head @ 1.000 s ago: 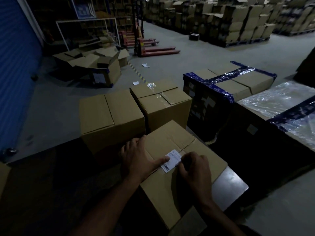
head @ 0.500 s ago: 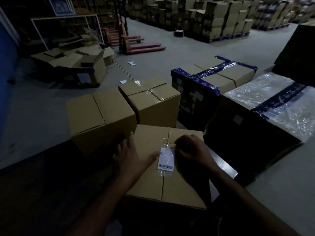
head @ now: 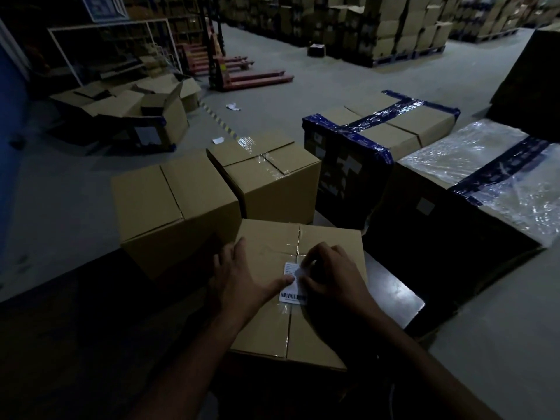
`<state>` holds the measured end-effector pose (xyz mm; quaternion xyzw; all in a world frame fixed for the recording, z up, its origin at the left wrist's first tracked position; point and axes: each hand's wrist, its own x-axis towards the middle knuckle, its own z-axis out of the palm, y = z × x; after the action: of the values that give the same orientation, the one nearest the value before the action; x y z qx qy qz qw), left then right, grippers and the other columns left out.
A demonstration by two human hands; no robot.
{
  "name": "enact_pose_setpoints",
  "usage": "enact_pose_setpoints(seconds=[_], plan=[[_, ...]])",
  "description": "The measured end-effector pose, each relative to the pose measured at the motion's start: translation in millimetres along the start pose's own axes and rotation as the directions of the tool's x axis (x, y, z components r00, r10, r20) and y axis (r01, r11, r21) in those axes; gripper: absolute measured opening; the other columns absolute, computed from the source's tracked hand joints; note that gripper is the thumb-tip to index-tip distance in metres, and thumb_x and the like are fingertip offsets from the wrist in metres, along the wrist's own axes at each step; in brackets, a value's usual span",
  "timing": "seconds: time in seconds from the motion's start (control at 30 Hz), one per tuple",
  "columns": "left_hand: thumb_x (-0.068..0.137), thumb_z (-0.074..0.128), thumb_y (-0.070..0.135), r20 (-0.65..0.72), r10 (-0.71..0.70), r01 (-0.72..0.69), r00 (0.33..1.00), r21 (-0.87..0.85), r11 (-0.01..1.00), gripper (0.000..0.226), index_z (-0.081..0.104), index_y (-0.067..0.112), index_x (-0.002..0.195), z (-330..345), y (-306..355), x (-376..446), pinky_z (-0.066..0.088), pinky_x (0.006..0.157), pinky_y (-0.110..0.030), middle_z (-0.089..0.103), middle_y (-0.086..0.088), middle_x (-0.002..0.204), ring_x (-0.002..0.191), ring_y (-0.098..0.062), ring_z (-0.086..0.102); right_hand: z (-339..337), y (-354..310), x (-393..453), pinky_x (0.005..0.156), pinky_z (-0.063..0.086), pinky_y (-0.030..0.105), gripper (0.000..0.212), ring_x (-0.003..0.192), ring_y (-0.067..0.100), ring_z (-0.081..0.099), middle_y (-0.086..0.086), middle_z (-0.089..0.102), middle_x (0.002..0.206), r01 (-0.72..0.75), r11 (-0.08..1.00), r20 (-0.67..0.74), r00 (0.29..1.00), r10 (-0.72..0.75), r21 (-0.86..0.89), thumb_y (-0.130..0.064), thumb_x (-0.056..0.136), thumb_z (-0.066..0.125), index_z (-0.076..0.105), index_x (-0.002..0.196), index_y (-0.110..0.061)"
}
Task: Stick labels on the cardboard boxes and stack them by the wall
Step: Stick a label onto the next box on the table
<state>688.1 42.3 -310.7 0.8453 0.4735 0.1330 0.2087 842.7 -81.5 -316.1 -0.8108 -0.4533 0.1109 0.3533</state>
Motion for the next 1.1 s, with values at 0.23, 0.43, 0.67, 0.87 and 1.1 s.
enact_pose_setpoints(seconds=[0.23, 0.43, 0.67, 0.87, 1.1], plan=[[0.056, 0.06, 0.092, -0.016, 0.005, -0.005, 1.0, 0.003, 1.0, 0.126, 0.019, 0.026, 0.156, -1.0, -0.2, 0.3, 0.036, 0.105, -0.043, 0.023, -0.001, 0.158, 0.14, -0.023, 0.025, 1.1, 5.6, 12.2, 0.073, 0.043, 0.026, 0.028, 0.087, 0.002, 0.048, -0.019, 0.057, 0.09, 0.102, 0.995, 0.052, 0.993, -0.101, -0.014, -0.036, 0.071, 0.075, 0.055, 0.09, -0.036], [0.051, 0.051, 0.096, -0.016, 0.011, -0.011, 1.0, 0.005, 1.0, 0.129, 0.021, 0.026, 0.155, -1.1, -1.6, 0.6, 0.036, 0.104, -0.043, 0.025, 0.0, 0.155, 0.138, -0.023, 0.025, 3.2, 8.0, 15.8, 0.068, 0.037, 0.022, 0.025, 0.088, 0.003, 0.05, -0.016, 0.06, 0.092, 0.111, 0.994, 0.073, 0.991, -0.111, 0.007, -0.043, 0.07, 0.071, 0.052, 0.086, -0.04], [0.053, 0.055, 0.095, -0.021, 0.009, -0.008, 1.0, 0.028, 1.0, 0.126, 0.023, 0.026, 0.154, -1.0, -1.0, 2.2, 0.038, 0.103, -0.043, 0.026, -0.001, 0.154, 0.137, -0.023, 0.027, 2.4, 1.0, 20.7, 0.077, 0.047, 0.038, 0.026, 0.087, 0.011, 0.055, -0.017, 0.063, 0.088, 0.116, 0.993, 0.105, 0.988, -0.117, 0.017, -0.038, 0.072, 0.072, 0.048, 0.082, -0.041], [0.052, 0.054, 0.097, -0.033, 0.011, -0.009, 0.999, 0.044, 0.999, 0.127, 0.026, 0.026, 0.153, -0.9, -0.4, 2.2, 0.038, 0.102, -0.043, 0.029, -0.001, 0.153, 0.136, -0.022, 0.029, 0.4, -7.9, 18.7, 0.079, 0.05, 0.038, 0.025, 0.09, 0.007, 0.056, -0.018, 0.066, 0.094, 0.106, 0.994, 0.111, 0.988, -0.107, 0.016, -0.04, 0.07, 0.07, 0.052, 0.086, -0.046], [0.052, 0.053, 0.097, -0.025, 0.004, -0.003, 1.0, 0.042, 0.999, 0.127, 0.025, 0.026, 0.153, 1.5, -0.8, 1.7, 0.037, 0.101, -0.041, 0.028, -0.002, 0.153, 0.135, -0.023, 0.029, 1.7, -3.3, 14.0, 0.076, 0.054, 0.029, 0.028, 0.091, 0.006, 0.058, -0.009, 0.06, 0.098, 0.033, 0.998, 0.103, 0.994, -0.039, 0.053, -0.052, 0.062, 0.061, 0.05, 0.087, -0.05]])
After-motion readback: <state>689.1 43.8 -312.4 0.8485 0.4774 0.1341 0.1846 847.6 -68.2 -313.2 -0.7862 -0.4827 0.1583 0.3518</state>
